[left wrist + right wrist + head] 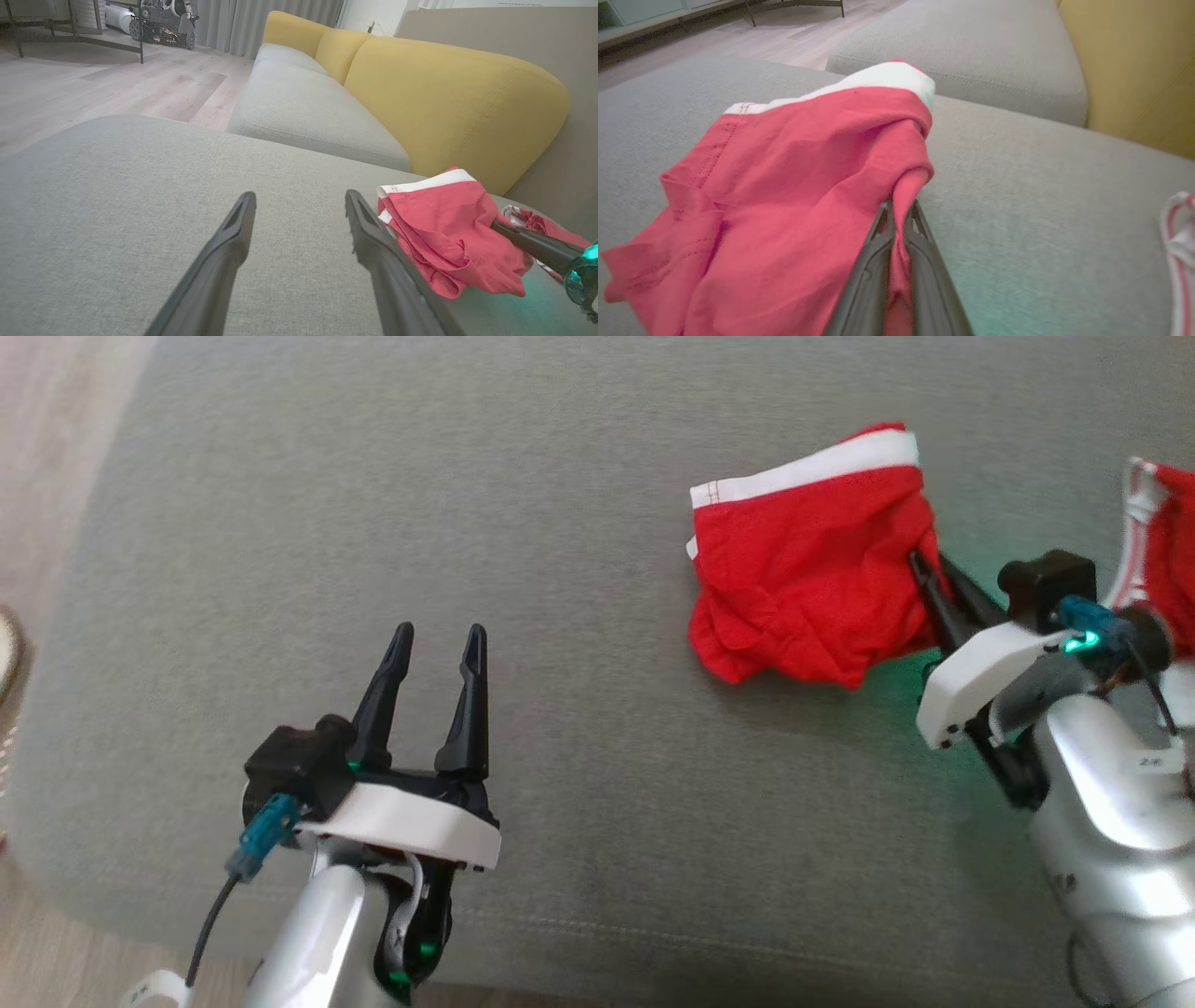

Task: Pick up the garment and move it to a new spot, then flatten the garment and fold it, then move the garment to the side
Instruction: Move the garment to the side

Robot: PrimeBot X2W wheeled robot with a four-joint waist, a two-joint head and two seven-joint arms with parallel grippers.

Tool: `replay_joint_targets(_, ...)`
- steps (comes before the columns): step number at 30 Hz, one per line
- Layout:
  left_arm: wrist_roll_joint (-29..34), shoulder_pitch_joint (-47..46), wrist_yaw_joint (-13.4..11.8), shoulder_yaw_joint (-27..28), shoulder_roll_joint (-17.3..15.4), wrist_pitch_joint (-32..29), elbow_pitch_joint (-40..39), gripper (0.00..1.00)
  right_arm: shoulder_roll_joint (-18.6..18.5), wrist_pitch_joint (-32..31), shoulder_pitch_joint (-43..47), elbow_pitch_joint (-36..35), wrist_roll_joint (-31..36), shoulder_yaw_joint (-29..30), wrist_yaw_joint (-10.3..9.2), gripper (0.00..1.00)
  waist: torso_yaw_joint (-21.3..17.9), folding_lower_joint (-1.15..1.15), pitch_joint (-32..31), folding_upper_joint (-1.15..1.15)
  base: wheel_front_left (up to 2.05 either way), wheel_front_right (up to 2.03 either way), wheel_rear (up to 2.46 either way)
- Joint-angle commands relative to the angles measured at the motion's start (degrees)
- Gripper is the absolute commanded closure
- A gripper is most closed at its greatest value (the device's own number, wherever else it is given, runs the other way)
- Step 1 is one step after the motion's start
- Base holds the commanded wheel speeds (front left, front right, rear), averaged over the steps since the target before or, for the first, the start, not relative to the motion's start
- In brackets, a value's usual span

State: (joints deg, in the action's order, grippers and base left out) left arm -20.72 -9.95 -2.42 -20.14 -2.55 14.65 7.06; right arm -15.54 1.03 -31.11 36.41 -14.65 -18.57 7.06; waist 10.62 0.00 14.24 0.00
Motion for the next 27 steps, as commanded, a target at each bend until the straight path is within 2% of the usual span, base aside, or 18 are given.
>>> replay_joint_targets(1, 0.5, -1.7, 0.3, 1.9, -0.3, 0.3, -2.3, 0.0, -1.5, 1.4, -2.2, -2.2, 1.7, -1.4, 0.43, 1.0, -1.9, 0.0, -0.2, 0.0, 0.0, 0.0, 0.0)
replay_joint_targets(7, 1.3, -2.6, 0.7, 1.8, -0.3, 0.3, -3.3, 0.0, -6.9, 2.1, -4.3, -3.7, 5.0, -3.8, 0.43, 1.0, -6.1, 0.0, 1.0, 0.0, 0.0, 0.0, 0.0)
replay_joint_targets(11, 2.0, -3.9, 1.2, 1.9, -0.3, 0.3, -3.5, 0.0, -11.3, 1.2, -6.3, -4.4, 5.2, -4.1, 0.43, 1.0, -8.5, 0.0, 2.6, 0.0, 0.0, 0.0, 0.0)
replay_joint_targets(12, 2.5, -4.5, 1.6, 1.8, -0.3, 0.3, -3.4, 0.0, -13.8, 0.8, -7.4, -4.7, 5.1, -4.3, 0.43, 1.0, -9.6, 0.0, 3.4, 0.0, 0.0, 0.0, 0.0)
replay_joint_targets(13, 2.5, -4.5, 1.6, 1.8, -0.3, 0.3, -3.4, 0.0, -13.8, 0.8, -7.4, -4.7, 5.1, -4.3, 0.43, 1.0, -9.6, 0.0, 3.4, 0.0, 0.0, 0.0, 0.0)
replay_joint_targets(18, 3.9, -6.4, 2.6, 2.0, -0.3, 0.3, -3.4, 0.0, -19.7, -0.1, -10.2, -4.1, 4.3, -4.4, 0.43, 1.0, -12.1, 0.0, 6.0, 0.0, 0.0, 0.0, 0.0)
replay_joint_targets(24, 5.1, -8.2, 3.4, 2.3, -0.3, 0.3, -3.1, 0.0, -24.1, -1.4, -11.8, -1.9, 3.8, -3.0, 0.43, 1.0, -14.0, 0.0, 8.4, 0.0, 0.0, 0.0, 0.0)
replay_joint_targets(27, 5.3, -8.5, 3.7, 2.2, -0.3, 0.3, -3.1, 0.0, -25.1, -2.3, -12.3, -1.1, 4.8, -0.8, 0.43, 1.0, -14.6, 0.0, 9.4, 0.0, 0.0, 0.0, 0.0)
